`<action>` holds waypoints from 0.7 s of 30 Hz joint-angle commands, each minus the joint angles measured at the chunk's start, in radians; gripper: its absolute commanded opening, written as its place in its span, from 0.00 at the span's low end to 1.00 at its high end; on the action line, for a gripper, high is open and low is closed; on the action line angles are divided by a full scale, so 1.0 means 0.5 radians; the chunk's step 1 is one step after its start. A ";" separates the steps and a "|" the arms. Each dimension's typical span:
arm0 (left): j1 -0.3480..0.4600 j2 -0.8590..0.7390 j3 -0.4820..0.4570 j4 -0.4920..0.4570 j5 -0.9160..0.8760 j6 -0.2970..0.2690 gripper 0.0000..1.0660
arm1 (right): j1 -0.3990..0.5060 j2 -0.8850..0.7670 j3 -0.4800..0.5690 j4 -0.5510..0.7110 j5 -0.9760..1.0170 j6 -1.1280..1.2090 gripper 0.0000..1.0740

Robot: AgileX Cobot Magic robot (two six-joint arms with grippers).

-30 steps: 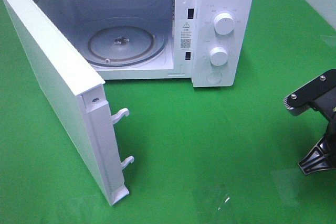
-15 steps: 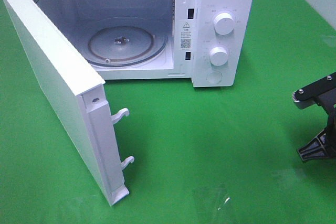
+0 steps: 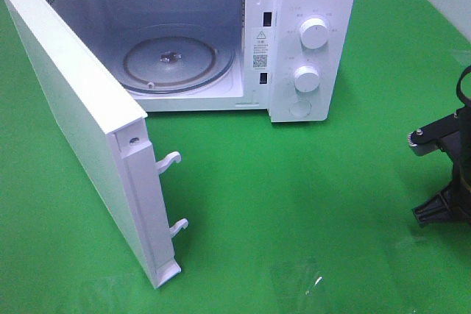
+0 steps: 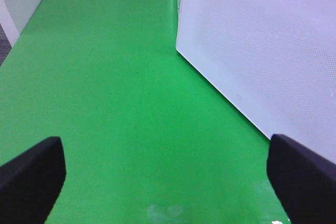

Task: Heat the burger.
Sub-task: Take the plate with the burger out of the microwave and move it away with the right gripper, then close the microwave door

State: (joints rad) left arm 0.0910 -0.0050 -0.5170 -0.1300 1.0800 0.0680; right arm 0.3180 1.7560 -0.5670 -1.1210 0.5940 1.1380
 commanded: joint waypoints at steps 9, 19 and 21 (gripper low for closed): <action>0.008 -0.032 0.002 -0.004 -0.028 0.000 0.92 | -0.004 -0.218 -0.166 0.640 -0.006 -0.666 0.47; 0.008 -0.032 0.002 -0.004 -0.028 0.000 0.92 | -0.004 -0.860 -0.196 1.492 0.002 -1.688 0.77; 0.008 -0.032 0.002 -0.004 -0.028 0.000 0.92 | -0.004 -0.952 -0.196 1.600 0.012 -1.770 0.81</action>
State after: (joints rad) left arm 0.0910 -0.0050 -0.5170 -0.1300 1.0800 0.0680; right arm 0.3180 1.3410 -0.6620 -0.4100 0.5870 0.3430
